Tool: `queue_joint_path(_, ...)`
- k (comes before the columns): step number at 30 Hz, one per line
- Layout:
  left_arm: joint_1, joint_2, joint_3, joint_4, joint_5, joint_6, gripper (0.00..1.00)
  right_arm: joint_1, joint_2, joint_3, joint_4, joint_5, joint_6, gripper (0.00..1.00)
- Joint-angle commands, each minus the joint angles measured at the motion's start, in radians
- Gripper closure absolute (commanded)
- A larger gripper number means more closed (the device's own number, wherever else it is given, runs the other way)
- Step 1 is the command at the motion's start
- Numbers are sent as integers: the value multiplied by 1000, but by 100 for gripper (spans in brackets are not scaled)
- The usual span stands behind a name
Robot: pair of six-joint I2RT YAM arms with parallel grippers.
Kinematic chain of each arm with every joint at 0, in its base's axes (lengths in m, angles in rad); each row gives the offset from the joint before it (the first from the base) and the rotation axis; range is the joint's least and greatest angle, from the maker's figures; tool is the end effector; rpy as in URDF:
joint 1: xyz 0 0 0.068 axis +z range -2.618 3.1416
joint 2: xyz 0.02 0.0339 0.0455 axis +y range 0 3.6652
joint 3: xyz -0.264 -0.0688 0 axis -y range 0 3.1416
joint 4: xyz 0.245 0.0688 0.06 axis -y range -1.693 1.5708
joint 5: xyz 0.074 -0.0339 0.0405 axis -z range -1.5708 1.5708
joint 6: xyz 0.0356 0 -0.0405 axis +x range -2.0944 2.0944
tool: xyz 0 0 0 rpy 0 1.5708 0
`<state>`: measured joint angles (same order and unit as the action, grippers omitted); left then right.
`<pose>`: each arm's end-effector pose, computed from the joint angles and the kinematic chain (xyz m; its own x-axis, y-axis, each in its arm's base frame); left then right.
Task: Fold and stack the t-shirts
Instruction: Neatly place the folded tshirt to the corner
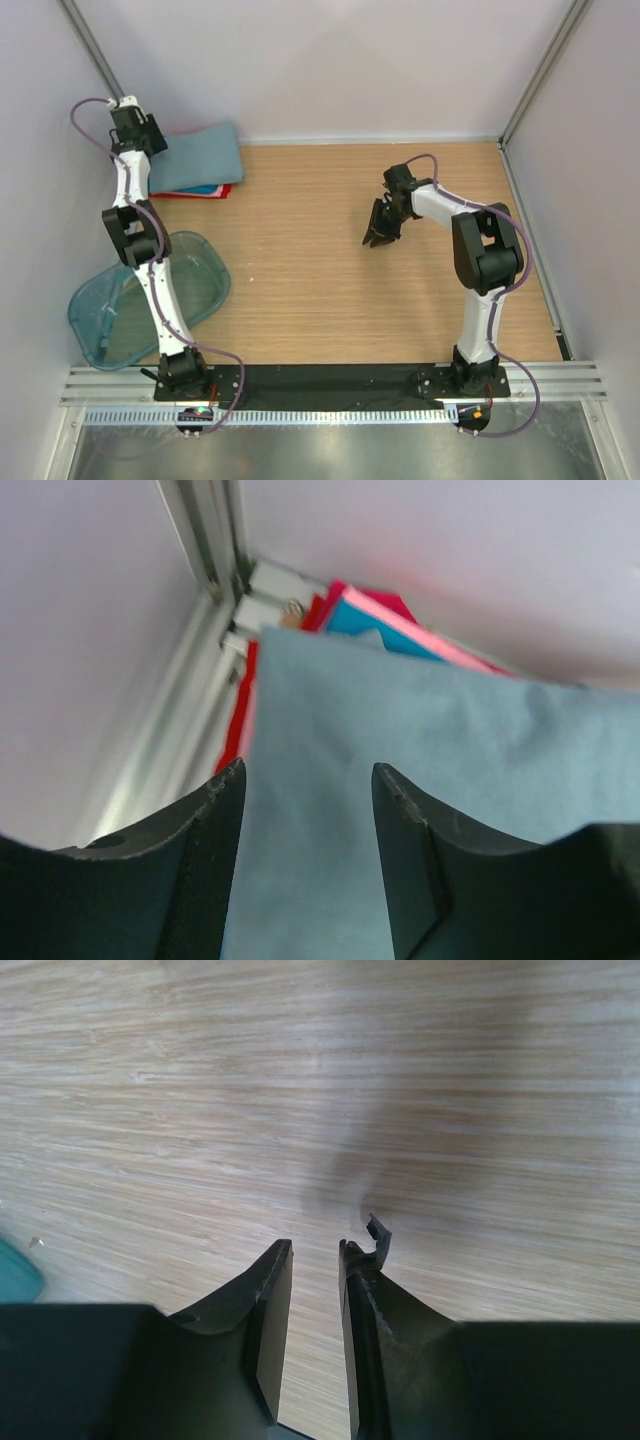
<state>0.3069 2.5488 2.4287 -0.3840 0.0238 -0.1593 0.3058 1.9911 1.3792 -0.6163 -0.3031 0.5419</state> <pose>0.5582 0.1760 0.2383 -0.4099 -0.2962 -0.8627 -0.3516 0.9240 -0.1502 0.3773 0.1303 0.1612 -0.9670 0.2109 -0.1428 0.1352 0.9001 0.4141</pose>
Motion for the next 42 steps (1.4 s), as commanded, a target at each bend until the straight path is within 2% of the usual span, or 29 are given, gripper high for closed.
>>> queue_joint_path(1,-32,-169,-55,-1,22,-66,45,1,11,63,0,-16,15,67)
queue_joint_path(5,-61,-254,-154,-148,-66,-101,45,1,11,86,0,-16,21,67)
queue_joint_path(8,-75,-298,-184,-272,-143,-213,46,0,15,87,7,-31,30,67)
queue_joint_path(10,-89,-331,-223,-283,-186,-296,47,0,12,86,7,-37,32,67)
queue_joint_path(12,-109,-374,-278,-292,-309,-356,46,1,11,89,9,-44,30,67)
queue_joint_path(14,-127,-390,-298,-323,-404,-494,45,0,9,101,4,-48,26,67)
queue_joint_path(18,-129,-418,-332,-404,-389,-794,45,1,9,112,9,-60,30,67)
queue_joint_path(24,-123,-469,-541,-300,-375,-1135,41,-2,-11,95,36,-76,44,67)
queue_joint_path(27,-117,-492,-629,-210,-410,-1227,40,-7,-23,87,36,-77,41,67)
queue_joint_path(35,-85,-530,-741,-60,-444,-1284,38,-20,-35,73,43,-83,43,67)
queue_joint_path(39,-72,-593,-855,94,-435,-1261,38,-22,-23,84,44,-90,49,67)
queue_joint_path(42,-62,-605,-867,102,-438,-1232,39,-22,-14,95,44,-90,53,67)
